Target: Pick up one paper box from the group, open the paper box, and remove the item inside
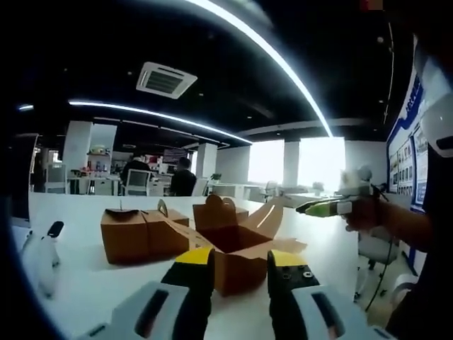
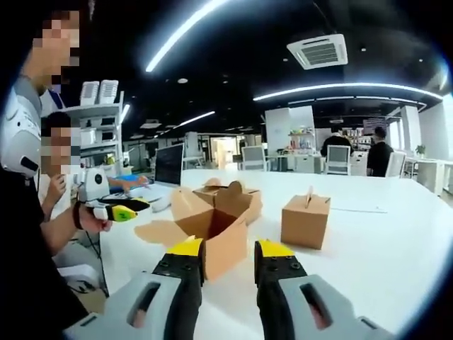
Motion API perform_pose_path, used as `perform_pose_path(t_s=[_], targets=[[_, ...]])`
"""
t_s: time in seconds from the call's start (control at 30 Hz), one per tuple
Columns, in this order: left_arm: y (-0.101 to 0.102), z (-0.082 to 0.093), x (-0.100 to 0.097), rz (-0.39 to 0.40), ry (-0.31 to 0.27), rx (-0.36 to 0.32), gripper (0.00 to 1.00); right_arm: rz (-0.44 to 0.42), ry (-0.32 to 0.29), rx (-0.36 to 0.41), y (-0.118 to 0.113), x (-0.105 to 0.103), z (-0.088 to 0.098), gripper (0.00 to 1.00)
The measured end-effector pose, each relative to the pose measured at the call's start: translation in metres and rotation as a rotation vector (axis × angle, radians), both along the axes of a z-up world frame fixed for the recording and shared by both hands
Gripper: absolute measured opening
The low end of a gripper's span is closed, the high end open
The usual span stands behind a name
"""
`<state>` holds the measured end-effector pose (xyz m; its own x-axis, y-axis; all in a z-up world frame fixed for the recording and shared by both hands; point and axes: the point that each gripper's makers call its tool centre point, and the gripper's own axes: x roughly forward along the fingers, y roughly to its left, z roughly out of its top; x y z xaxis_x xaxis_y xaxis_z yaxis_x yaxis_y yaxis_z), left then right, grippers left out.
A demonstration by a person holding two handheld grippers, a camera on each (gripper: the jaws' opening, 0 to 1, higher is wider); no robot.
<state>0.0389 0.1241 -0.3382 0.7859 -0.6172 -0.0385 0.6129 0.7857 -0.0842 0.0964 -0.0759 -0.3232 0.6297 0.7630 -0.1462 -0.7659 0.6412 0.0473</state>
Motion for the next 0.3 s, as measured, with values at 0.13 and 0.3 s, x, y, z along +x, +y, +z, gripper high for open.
perform_pose_path(t_s=[0.13,0.3], targets=[[0.0013,0.0042,0.0013,0.007,-0.009,-0.008,0.32,0.008,-0.003,0.000,0.0024,-0.0002,0.0011,0.28],[-0.0016,0.0045,-0.0011,-0.004,-0.013,-0.003,0.32,0.015,0.003,-0.004,0.0055,-0.0009,0.0006,0.28]])
